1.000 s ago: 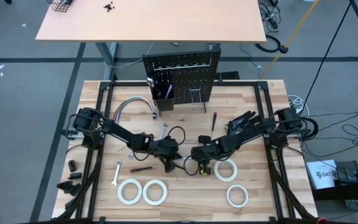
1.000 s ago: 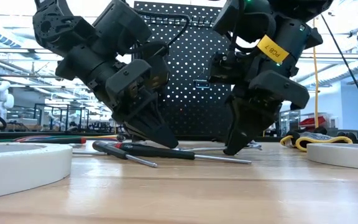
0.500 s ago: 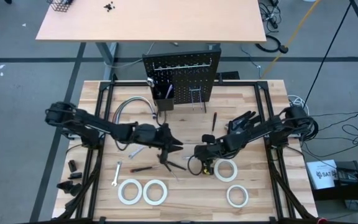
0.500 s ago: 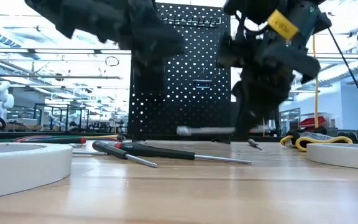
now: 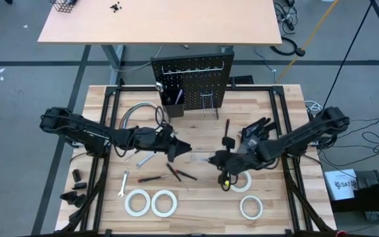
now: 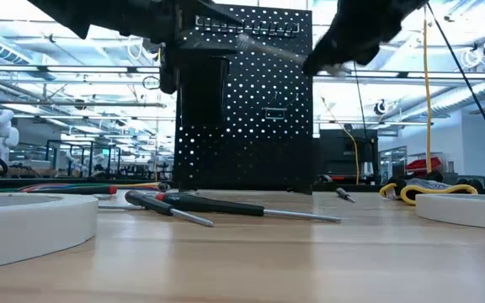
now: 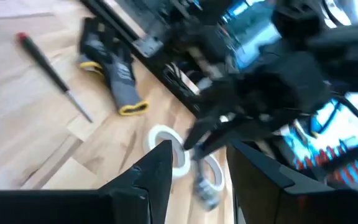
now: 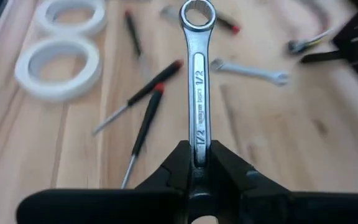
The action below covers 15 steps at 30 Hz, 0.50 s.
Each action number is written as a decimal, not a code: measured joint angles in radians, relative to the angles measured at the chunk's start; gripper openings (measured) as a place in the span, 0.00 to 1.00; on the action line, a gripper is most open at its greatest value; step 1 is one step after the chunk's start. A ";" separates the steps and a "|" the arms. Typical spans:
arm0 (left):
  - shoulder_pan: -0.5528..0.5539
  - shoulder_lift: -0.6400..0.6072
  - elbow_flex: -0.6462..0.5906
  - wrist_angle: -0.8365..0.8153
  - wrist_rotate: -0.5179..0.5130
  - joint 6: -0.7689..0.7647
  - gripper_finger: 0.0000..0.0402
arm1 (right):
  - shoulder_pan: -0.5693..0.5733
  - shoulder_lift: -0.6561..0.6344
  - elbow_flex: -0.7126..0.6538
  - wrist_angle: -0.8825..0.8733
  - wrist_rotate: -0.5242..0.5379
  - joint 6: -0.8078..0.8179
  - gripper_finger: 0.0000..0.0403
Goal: Hang tools onto peg board
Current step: Put the wrench into the peg board
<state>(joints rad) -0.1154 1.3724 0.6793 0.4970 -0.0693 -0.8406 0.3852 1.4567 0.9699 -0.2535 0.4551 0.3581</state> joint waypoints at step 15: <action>-0.024 0.000 0.001 0.235 -0.237 0.218 0.39 | -0.008 -0.048 0.000 0.217 0.409 0.161 0.08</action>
<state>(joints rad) -0.1398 1.3720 0.6800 0.7319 -0.3065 -0.6224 0.3773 1.4090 0.9703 -0.0365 0.8636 0.5195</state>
